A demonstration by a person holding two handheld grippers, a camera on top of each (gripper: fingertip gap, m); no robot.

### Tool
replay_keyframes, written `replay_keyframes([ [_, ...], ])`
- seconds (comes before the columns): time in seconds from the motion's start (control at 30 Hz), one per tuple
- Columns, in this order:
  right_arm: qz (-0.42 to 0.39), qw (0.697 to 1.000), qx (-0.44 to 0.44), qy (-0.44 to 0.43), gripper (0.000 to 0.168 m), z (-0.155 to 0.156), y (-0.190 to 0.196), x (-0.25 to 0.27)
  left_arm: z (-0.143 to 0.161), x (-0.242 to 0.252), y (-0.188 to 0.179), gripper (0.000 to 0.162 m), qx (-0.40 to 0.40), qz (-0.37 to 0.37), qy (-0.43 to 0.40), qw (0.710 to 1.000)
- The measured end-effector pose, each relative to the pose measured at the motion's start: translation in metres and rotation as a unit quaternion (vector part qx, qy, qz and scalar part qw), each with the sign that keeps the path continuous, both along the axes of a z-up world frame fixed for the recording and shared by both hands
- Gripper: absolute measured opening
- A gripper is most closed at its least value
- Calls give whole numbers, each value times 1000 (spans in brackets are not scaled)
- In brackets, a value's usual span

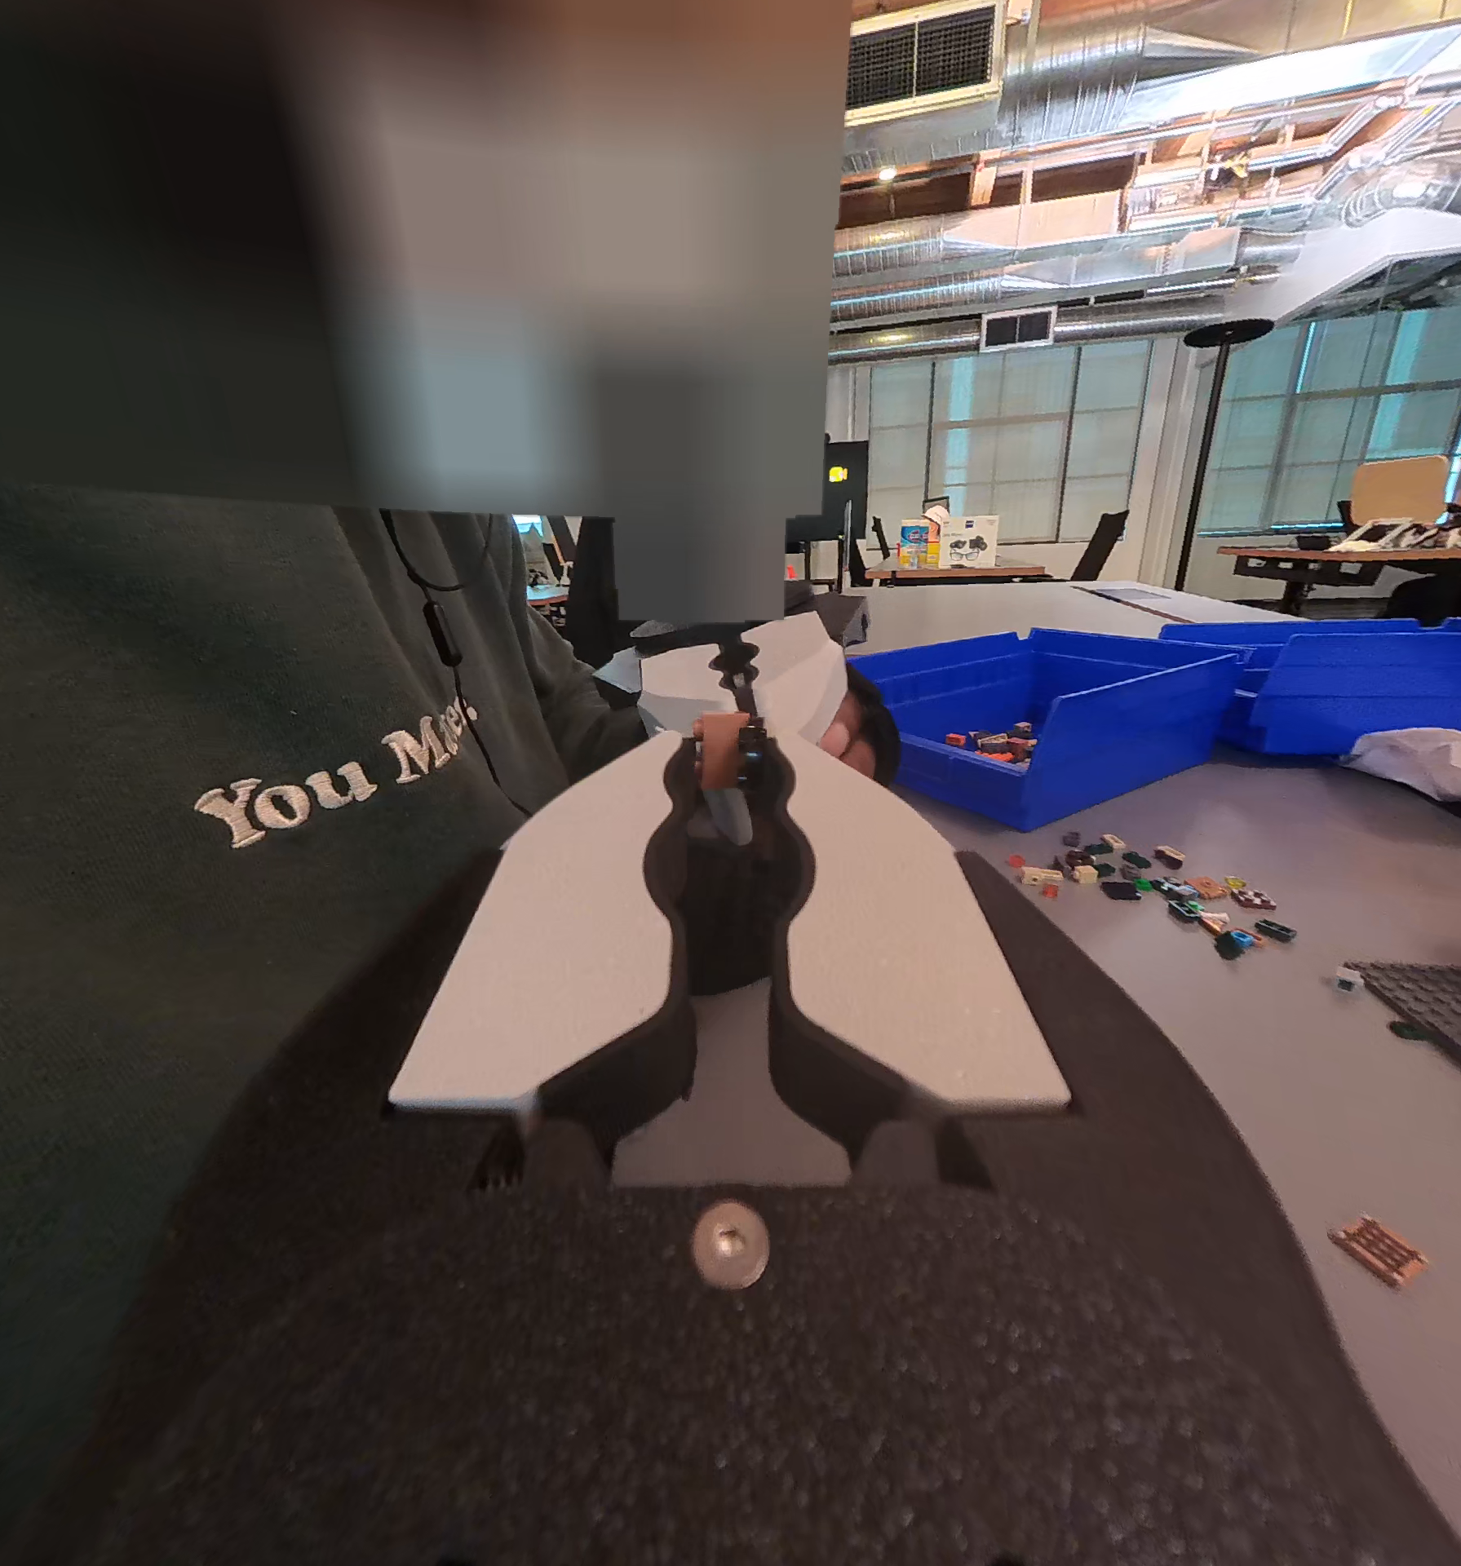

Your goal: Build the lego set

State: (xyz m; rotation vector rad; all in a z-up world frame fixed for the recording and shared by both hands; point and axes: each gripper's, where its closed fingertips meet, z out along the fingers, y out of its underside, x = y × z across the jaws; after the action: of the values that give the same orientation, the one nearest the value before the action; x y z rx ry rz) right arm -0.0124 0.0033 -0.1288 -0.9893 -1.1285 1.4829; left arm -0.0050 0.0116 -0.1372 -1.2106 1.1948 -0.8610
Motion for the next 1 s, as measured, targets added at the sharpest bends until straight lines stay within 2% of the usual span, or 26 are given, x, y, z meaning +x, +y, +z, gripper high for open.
replay_keyframes([
  [0.1,-4,1000,3,-7,16,-1,-1,-3,-11,8,-3,0,4,3,29,1000],
  [0.13,4,1000,3,-4,15,0,-4,-4,-13,9,1,0,23,28,32,999],
  [0.3,-10,1000,2,5,14,4,2,0,3,0,11,0,23,42,7,999],
  [0.43,-20,1000,13,-6,14,1,5,1,0,-1,12,0,-14,23,-1,1000],
  [0.63,-29,999,33,8,14,3,8,4,11,-6,5,0,-57,-25,-47,997],
  [0.7,-33,999,43,5,14,2,8,2,11,-4,4,15,-70,-32,-52,996],
  [0.77,-36,998,48,0,14,0,8,1,8,-2,3,20,-75,-36,-45,996],
  [1.0,-24,998,56,-23,14,-5,4,-1,1,0,-2,15,-59,-47,-19,997],
])
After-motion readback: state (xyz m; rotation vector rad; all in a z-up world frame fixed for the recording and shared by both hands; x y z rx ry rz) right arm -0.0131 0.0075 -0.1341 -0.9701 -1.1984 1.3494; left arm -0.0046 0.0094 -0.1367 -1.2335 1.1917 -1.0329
